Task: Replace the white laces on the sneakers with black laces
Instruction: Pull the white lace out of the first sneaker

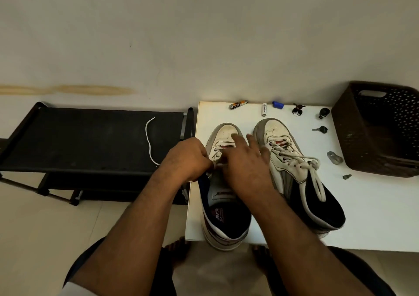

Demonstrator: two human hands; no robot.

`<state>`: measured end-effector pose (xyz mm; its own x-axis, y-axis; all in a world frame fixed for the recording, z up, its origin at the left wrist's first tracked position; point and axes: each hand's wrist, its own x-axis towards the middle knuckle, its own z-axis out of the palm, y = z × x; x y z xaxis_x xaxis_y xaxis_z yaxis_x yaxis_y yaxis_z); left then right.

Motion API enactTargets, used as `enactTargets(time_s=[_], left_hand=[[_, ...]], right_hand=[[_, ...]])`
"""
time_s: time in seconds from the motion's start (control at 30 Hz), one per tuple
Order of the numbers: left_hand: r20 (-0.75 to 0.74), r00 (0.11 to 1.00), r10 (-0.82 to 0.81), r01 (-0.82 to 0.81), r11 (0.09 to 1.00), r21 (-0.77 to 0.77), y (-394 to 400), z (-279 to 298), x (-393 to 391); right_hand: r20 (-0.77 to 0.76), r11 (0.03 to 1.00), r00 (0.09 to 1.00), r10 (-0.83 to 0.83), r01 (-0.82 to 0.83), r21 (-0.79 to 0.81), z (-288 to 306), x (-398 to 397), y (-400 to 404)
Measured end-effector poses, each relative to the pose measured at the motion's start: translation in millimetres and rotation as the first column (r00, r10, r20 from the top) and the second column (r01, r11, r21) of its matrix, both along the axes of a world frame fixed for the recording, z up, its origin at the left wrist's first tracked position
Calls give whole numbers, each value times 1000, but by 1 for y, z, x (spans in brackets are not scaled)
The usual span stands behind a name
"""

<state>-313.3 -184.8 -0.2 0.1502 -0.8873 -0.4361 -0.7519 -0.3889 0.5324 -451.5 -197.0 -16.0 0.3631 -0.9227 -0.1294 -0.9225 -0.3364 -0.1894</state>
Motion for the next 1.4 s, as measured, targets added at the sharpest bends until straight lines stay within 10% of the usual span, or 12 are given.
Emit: enactTargets(time_s=[0.2,0.47,0.57,0.67,0.77,0.97,1.03,1.1,1.2,1.27,1.4], left_hand=[[-44,999,19,-17,999,43,-1,2,0],[-57,998,40,-36,997,71,-1,1,0],[-38,999,33,-31,997,68,-2,-1,-2],[-35,999,9,-7,998,59,-2,-3,-1],[-39,999,2,0,999,54,-1,-3,0],[-28,1000,6,-4,998,61,-1,-2,-3],[-22,1000,13,-11,998,65,-1,-2,-2],[-27,1000,14,-12,998,70,-1,-1,0],[-30,999,12,-10,997,76,0,-2,-1],[-20,1000,7,-5,997,74,-1,-4,-3],[-50,999,-8,9,1000,13,2,-1,-6]], right_hand=[[226,997,972,-71,66,27,3,-9,-10],[794,823,590,-146,517,-233,28,-45,-24],[688,921,721,-83,320,-224,23,-30,-16],[230,997,973,-28,43,-62,9,-12,-8],[12,998,1000,24,-25,56,-2,-4,-5],[166,976,985,-36,0,217,1,-7,-11],[541,913,778,-321,100,396,13,-13,-14],[753,790,270,-600,53,611,30,-22,-20],[669,797,-464,-580,-153,585,45,-45,-30],[719,825,-483,-499,-10,566,44,-50,-34],[862,786,-51,-504,387,482,28,-40,-33]])
